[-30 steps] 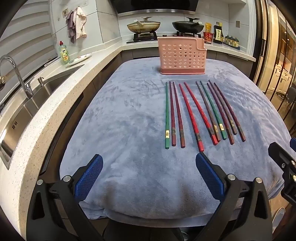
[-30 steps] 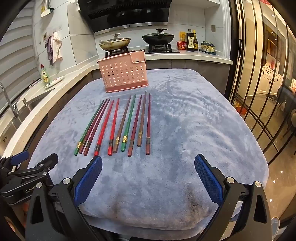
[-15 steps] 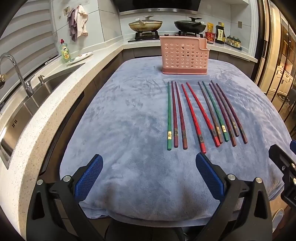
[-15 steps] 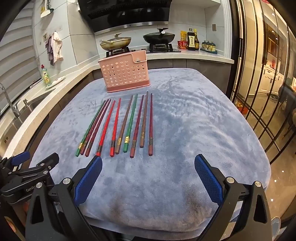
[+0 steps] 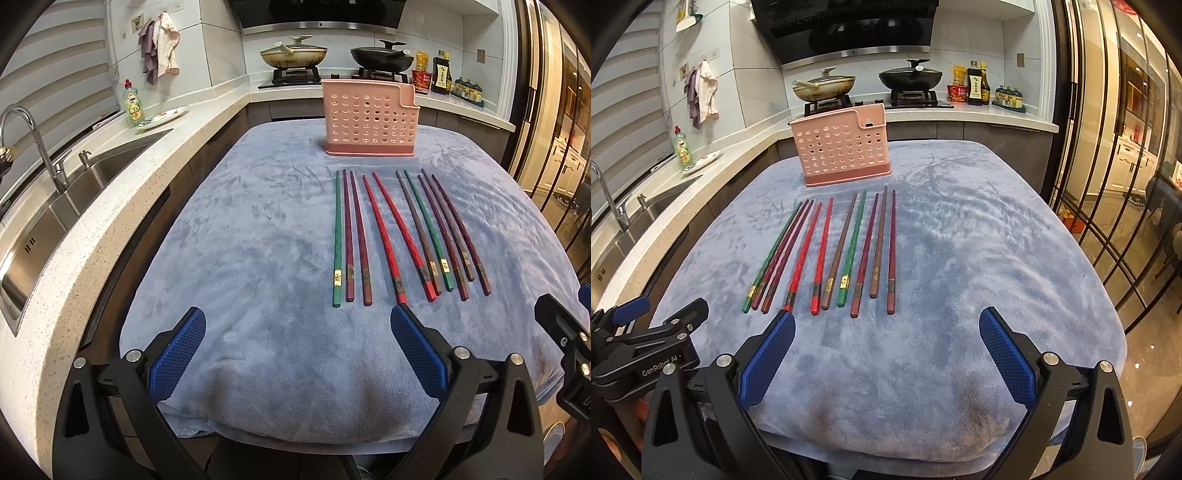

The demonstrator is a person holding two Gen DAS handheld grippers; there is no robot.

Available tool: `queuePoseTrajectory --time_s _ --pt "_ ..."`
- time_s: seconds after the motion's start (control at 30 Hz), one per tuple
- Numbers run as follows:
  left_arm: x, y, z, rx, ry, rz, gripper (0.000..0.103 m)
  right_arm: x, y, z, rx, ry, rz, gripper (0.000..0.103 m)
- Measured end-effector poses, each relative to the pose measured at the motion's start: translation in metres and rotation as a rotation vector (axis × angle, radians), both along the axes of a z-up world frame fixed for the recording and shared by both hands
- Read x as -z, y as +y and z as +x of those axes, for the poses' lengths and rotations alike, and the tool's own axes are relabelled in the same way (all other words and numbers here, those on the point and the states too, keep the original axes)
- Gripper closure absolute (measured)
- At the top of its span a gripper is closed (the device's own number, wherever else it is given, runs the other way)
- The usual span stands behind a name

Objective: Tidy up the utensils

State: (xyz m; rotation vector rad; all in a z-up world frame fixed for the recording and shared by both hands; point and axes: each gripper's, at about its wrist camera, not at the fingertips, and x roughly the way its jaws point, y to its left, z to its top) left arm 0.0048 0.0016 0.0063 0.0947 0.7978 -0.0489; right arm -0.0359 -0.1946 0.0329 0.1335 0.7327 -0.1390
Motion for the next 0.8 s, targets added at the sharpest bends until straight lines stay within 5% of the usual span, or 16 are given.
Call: queuePoseTrajectory --time_s 0.8 --pt "0.002 0.0022 -0.002 0.006 0.005 0.005 0.007 0.0047 -0.0026 -0.0025 0.011 0.003 0.032 0.007"
